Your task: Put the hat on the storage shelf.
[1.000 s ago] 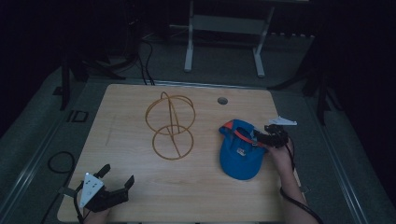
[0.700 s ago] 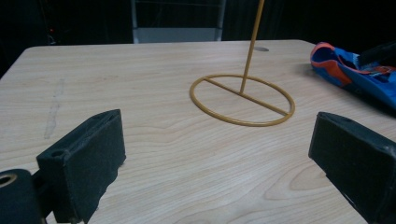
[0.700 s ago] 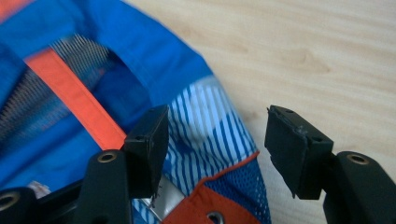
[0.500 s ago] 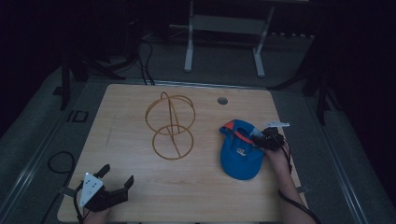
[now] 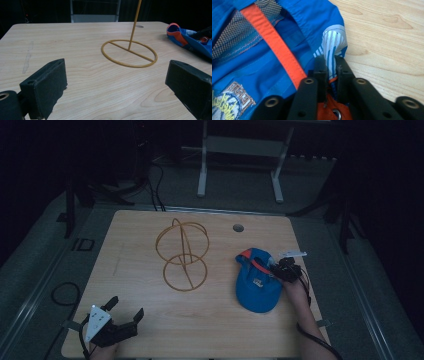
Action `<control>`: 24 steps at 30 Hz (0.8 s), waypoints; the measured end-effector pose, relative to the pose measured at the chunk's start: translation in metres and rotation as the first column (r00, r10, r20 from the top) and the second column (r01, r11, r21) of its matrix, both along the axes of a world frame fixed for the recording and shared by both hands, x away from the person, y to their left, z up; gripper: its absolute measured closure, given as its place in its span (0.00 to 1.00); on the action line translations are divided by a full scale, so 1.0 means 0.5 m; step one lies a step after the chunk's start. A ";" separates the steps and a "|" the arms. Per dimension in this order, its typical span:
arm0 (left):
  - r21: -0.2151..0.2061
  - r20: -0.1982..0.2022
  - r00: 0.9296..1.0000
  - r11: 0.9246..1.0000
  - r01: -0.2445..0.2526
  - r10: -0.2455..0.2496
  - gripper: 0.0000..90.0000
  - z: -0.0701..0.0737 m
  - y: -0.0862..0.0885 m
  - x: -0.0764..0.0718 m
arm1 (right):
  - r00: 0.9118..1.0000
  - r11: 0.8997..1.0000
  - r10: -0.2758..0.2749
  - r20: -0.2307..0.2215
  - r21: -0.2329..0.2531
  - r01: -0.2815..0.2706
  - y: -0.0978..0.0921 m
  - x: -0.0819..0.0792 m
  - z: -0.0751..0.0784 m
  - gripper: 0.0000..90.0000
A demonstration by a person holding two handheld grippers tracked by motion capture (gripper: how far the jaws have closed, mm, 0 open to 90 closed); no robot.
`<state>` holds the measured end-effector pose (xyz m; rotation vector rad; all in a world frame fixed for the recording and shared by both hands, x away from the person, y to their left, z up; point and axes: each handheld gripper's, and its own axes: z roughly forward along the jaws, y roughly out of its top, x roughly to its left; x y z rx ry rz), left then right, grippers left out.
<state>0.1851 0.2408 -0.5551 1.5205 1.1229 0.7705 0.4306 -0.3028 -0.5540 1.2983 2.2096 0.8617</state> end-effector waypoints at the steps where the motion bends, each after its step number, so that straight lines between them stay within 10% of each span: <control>1: 0.000 0.000 1.000 1.000 0.000 0.000 0.04 0.000 0.000 0.000 | 1.000 1.000 0.003 -0.001 -0.011 -0.003 0.002 0.000 0.001 0.93; 13: 0.011 -0.014 1.000 1.000 -0.002 0.003 0.05 0.000 -0.001 0.002 | 0.991 0.999 0.012 0.136 0.043 -0.018 0.013 -0.033 0.093 0.96; 24: 0.008 -0.023 1.000 1.000 0.007 -0.007 0.05 0.002 -0.002 0.003 | 0.962 0.994 0.089 0.257 0.046 -0.104 0.048 -0.077 0.212 0.96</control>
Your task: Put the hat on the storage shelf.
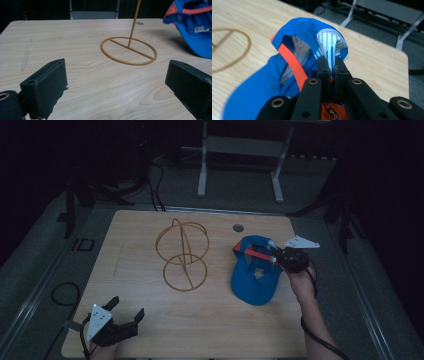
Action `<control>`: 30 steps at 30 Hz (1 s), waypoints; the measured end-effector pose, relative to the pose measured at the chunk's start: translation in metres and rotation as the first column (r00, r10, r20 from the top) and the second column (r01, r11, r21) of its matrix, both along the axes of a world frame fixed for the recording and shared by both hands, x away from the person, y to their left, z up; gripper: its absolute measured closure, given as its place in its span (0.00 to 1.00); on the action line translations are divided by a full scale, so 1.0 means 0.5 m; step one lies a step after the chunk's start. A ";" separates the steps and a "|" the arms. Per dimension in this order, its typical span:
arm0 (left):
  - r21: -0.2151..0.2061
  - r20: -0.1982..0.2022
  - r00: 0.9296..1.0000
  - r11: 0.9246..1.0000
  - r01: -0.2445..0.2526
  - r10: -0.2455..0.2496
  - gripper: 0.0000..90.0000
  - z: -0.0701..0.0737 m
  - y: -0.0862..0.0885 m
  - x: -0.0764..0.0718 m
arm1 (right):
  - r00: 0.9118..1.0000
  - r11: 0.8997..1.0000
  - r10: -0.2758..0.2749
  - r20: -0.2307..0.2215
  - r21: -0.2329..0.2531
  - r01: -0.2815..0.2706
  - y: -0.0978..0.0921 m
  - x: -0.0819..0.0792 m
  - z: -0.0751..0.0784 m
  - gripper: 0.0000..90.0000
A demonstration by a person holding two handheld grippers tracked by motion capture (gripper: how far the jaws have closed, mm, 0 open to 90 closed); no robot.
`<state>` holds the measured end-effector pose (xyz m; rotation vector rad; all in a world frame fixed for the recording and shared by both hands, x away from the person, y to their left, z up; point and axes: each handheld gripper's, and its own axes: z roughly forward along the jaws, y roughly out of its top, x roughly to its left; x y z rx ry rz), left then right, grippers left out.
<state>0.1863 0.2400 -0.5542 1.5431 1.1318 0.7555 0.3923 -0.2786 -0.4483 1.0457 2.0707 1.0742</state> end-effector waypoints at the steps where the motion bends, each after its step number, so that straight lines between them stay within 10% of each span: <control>1: -0.001 -0.001 1.000 1.000 0.000 0.000 0.05 0.000 0.000 0.000 | 1.000 1.000 0.005 0.007 0.002 -0.005 0.002 -0.003 0.008 0.96; 17: 0.005 -0.070 0.998 1.000 0.009 -0.008 0.05 0.020 -0.015 0.003 | 0.986 0.998 0.059 0.153 0.008 -0.061 0.016 -0.088 0.143 0.96; 30: -0.020 -0.048 0.992 0.993 0.118 -0.119 0.05 0.105 -0.064 0.000 | 0.978 0.992 0.101 0.184 0.054 -0.112 0.003 -0.140 0.177 0.96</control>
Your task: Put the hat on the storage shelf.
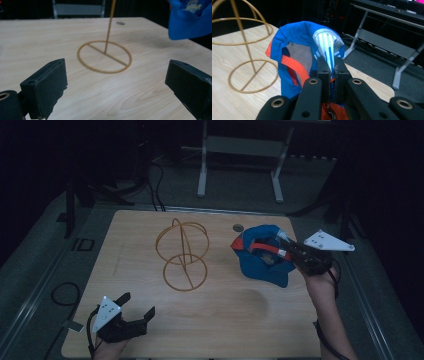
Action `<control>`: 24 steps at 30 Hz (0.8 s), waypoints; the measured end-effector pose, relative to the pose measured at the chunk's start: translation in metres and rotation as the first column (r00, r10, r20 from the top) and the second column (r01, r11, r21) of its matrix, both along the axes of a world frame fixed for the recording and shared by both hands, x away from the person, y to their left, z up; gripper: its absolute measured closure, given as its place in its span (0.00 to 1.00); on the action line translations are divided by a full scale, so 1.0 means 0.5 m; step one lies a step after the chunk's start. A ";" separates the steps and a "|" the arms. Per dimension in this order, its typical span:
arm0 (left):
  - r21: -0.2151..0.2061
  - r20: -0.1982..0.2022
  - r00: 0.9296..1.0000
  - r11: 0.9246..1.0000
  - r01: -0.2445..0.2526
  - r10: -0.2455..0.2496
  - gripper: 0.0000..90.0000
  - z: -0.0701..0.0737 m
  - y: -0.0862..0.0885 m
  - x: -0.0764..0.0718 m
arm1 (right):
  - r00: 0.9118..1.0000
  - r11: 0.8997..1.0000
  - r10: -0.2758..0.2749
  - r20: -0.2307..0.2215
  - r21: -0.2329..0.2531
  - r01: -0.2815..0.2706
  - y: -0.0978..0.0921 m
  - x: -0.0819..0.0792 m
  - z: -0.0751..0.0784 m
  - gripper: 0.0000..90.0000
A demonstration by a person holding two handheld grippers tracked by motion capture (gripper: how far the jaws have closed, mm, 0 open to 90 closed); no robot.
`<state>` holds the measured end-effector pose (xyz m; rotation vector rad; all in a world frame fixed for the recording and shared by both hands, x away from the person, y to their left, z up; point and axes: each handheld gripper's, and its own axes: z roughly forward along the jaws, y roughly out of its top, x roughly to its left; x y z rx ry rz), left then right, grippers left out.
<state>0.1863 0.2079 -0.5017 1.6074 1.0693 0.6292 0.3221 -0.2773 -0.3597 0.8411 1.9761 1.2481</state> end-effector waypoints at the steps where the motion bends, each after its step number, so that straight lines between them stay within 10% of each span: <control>1: 0.002 0.006 1.000 1.000 0.009 -0.009 0.05 0.007 -0.004 -0.001 | 1.000 1.000 0.003 0.011 -0.005 -0.003 0.002 -0.012 0.003 0.96; 24: 0.020 0.059 0.973 0.975 0.221 -0.222 0.08 0.162 -0.083 0.048 | 0.998 0.998 0.059 0.016 0.036 -0.060 0.009 -0.059 0.008 0.96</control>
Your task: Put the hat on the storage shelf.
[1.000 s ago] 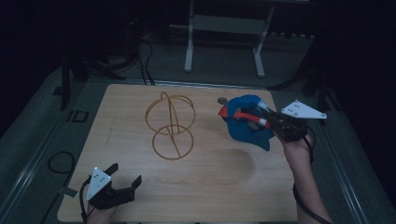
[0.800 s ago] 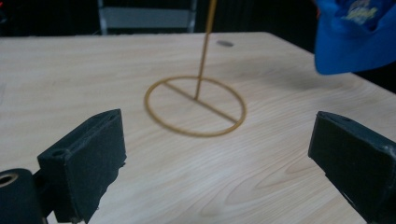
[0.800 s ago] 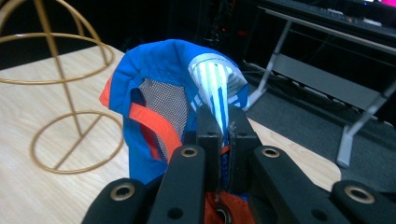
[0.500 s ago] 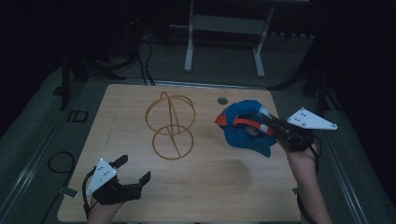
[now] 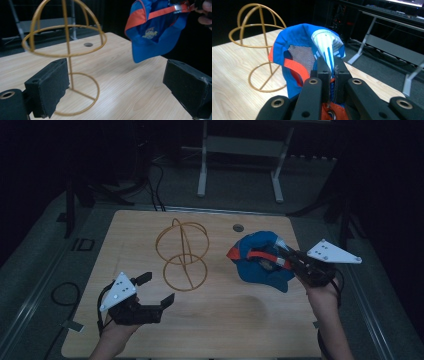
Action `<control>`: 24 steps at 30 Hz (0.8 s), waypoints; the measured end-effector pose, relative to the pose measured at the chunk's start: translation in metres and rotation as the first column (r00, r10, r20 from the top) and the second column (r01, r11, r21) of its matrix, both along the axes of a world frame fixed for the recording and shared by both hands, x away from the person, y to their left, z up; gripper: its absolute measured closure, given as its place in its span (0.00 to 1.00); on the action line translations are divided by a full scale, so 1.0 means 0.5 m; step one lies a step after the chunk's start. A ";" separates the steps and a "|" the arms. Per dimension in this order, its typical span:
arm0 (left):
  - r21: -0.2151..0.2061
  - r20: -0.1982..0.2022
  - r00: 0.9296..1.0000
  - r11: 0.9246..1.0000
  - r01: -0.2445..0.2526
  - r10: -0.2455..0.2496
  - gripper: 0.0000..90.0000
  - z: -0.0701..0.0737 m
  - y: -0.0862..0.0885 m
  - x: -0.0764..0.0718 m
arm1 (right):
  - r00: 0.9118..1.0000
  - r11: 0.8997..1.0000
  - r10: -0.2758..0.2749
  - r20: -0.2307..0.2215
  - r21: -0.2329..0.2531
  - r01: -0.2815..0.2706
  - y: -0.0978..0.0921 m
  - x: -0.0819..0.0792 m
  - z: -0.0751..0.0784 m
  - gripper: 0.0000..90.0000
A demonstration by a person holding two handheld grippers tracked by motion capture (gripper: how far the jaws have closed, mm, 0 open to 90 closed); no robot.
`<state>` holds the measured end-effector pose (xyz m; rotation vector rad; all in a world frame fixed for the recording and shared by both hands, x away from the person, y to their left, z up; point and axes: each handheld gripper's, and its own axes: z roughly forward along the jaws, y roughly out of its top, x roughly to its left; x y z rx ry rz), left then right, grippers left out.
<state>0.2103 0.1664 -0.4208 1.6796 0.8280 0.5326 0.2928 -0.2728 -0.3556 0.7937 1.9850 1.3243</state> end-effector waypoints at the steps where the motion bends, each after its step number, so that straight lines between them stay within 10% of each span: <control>1: -0.001 0.004 1.000 1.000 0.008 -0.008 0.08 0.003 -0.005 0.003 | 1.000 1.000 0.002 0.003 -0.002 -0.002 0.002 -0.003 0.001 0.96; 24: 0.070 0.006 0.987 0.984 0.161 -0.162 0.10 0.062 -0.143 0.079 | 0.994 0.994 0.104 0.040 -0.022 -0.103 0.052 -0.062 0.008 0.96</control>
